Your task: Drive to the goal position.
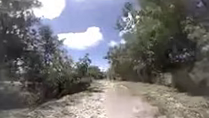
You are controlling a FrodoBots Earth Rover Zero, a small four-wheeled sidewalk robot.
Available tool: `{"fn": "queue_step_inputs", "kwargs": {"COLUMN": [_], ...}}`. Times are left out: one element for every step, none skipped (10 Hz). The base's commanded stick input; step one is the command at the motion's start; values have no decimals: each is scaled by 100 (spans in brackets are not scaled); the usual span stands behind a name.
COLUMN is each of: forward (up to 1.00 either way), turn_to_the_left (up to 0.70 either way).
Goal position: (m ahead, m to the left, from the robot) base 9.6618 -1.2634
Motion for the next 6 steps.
{"fn": "queue_step_inputs", "kwargs": {"forward": [100, 100, 100, 100, 100, 100], "turn_to_the_left": [0, 0, 0, 0, 0, 0]}}
